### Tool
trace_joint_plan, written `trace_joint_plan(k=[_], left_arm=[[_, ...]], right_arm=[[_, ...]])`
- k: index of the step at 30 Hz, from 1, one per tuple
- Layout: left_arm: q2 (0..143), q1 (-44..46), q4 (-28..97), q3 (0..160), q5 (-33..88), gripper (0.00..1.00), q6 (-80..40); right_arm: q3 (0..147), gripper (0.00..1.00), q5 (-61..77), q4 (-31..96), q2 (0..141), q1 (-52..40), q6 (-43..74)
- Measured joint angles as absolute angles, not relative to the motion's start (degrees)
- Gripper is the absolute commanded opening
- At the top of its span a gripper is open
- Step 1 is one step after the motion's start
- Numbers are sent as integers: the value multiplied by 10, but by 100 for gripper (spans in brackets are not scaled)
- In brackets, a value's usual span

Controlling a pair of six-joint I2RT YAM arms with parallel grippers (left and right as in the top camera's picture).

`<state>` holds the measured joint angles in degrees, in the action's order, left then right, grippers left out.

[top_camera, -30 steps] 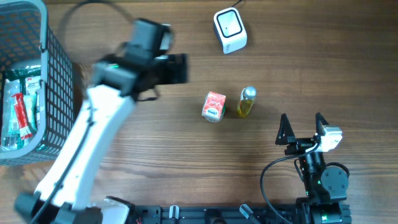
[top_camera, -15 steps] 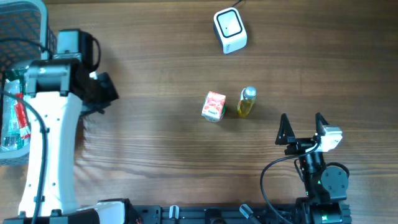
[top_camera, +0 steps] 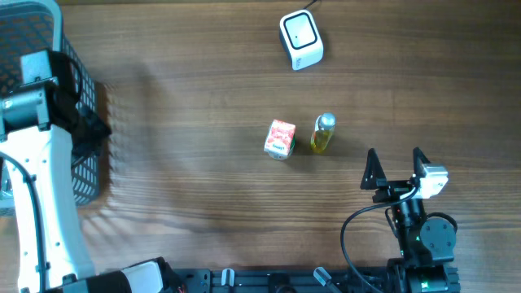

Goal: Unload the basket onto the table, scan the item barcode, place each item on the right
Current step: 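Return the left gripper to the basket and grasp the green packet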

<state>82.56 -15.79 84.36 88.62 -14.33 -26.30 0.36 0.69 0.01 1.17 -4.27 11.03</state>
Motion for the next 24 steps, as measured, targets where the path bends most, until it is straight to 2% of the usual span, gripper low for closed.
trace_joint_plan(k=[16,19,22,24], left_arm=[[801,-198,784,886,-142,15,-295],[801,-200,757,886,-94,31,-257],[801,-200,709,887,-3,60,-181],[801,-200,672,894,39,61,-138]], right_arm=[[4,100,7,0,12,-43,110],[4,100,7,0,12,-43,110],[4,99,7,0,12,-43,110],[4,100,7,0,12,-43,110]])
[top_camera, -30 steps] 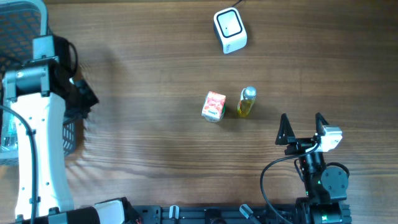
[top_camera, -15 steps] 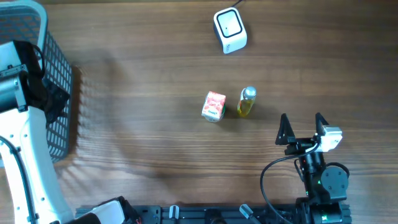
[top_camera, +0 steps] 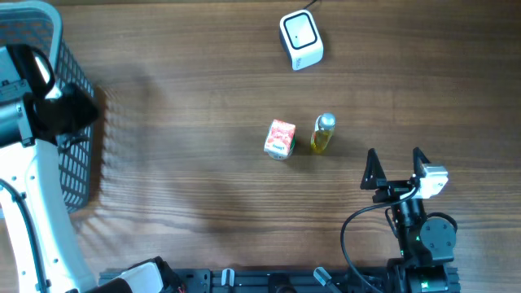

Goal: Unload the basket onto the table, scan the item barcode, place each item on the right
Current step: 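Return the left gripper to the basket and grasp the green packet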

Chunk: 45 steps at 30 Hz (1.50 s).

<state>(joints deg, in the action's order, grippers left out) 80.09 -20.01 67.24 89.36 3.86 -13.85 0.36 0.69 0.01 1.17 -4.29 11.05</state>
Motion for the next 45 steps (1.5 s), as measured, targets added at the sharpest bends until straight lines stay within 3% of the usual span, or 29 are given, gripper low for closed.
trace_joint_plan(k=[5,13,16,19,25,33,45], left_arm=[[799,-200,520,949,76,63,-64],[795,-220,385,967,-50,72,21],[807,-251,383,968,-78,76,64],[836,-290,401,968,-92,91,87],[923,-356,447,969,-95,100,105],[1014,-418,483,969,-59,100,121],[1105,-452,519,969,-44,100,285]], right_arm=[[4,100,7,0,12,-43,110],[4,100,7,0,12,-43,110],[4,100,7,0,12,-43,110],[4,100,7,0,12,-43,110],[4,100,7,0,12,-43,110],[4,100,7,0,12,-43,110],[4,100,7,0,12,-43,110]])
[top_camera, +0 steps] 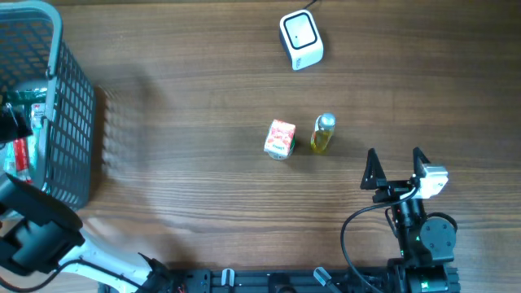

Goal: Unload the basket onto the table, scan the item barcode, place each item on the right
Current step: 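Return the left gripper to the basket and grasp the green packet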

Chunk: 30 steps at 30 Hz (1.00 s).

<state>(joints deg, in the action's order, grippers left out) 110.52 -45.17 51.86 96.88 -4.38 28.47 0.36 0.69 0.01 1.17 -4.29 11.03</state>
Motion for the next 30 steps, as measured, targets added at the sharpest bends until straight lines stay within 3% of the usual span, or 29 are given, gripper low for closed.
trace_joint_plan(k=[9,30], left_arm=[[1173,-460,542,969,-42,100,379],[1216,-491,538,969,45,100,442]], right_arm=[[4,100,7,0,12,-43,110],[4,100,7,0,12,-43,110]])
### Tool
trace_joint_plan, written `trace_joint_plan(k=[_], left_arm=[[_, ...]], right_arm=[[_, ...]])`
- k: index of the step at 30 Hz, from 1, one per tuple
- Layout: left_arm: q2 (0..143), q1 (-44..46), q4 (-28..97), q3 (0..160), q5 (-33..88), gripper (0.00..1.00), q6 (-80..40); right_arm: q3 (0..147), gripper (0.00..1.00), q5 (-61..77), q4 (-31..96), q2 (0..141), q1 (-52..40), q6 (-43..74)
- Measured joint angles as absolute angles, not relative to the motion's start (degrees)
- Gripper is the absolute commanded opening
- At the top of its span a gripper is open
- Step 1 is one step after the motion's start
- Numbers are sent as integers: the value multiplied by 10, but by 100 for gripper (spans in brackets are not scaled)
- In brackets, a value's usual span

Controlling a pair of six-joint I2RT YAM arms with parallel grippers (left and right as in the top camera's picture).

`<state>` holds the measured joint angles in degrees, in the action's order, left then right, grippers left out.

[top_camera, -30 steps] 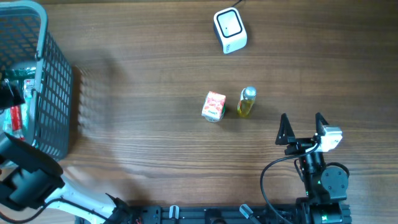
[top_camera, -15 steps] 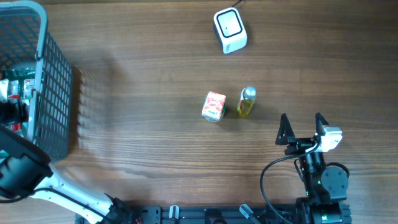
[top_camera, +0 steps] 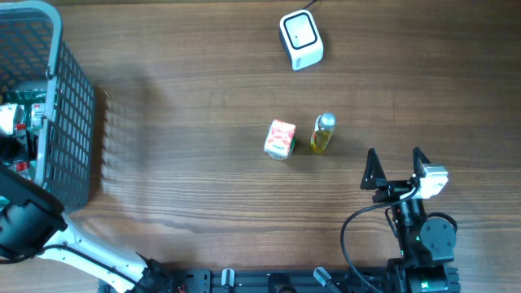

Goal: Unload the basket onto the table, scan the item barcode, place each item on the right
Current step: 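Return the left gripper to the basket and grasp the green packet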

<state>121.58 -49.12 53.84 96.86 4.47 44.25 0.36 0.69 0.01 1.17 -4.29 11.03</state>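
The white barcode scanner (top_camera: 301, 39) stands at the back of the table. Near the middle lie a small red and pink box (top_camera: 280, 139) and, just to its right, a yellow bottle (top_camera: 323, 133) on its side. My right gripper (top_camera: 396, 165) rests open and empty near the front right, a short way right of the bottle. My left arm (top_camera: 24, 226) comes in from the lower left, and its end (top_camera: 11, 130) reaches down into the grey basket (top_camera: 75, 114). The left fingers are hidden there.
The basket fills the far left and holds red and green packaged items (top_camera: 31, 94). The scanner's cable runs off the back edge. The robot's base bar (top_camera: 269, 281) lines the front edge.
The left arm's end has shifted slightly inside the basket, with a white part showing at the left edge. The right arm, box, bottle and scanner have not moved.
At first the left arm stood over the basket's right wall. Then it had moved up and to the left over the basket. Later its elbow lay at the lower left with its end down in the basket, where it remains. The right arm stayed still throughout.
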Motion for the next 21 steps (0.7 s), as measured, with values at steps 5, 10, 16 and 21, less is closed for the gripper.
trace_joint_plan(k=[5,10,16,21], left_arm=[[1227,-491,528,969,46,100,450],[1247,-491,524,972,44,99,454],[1254,-491,518,980,44,67,456],[1257,-491,510,982,50,45,446]], right_arm=[[4,100,7,0,12,-43,110],[4,100,7,0,12,-43,110],[4,100,7,0,12,-43,110],[4,100,7,0,12,-43,110]])
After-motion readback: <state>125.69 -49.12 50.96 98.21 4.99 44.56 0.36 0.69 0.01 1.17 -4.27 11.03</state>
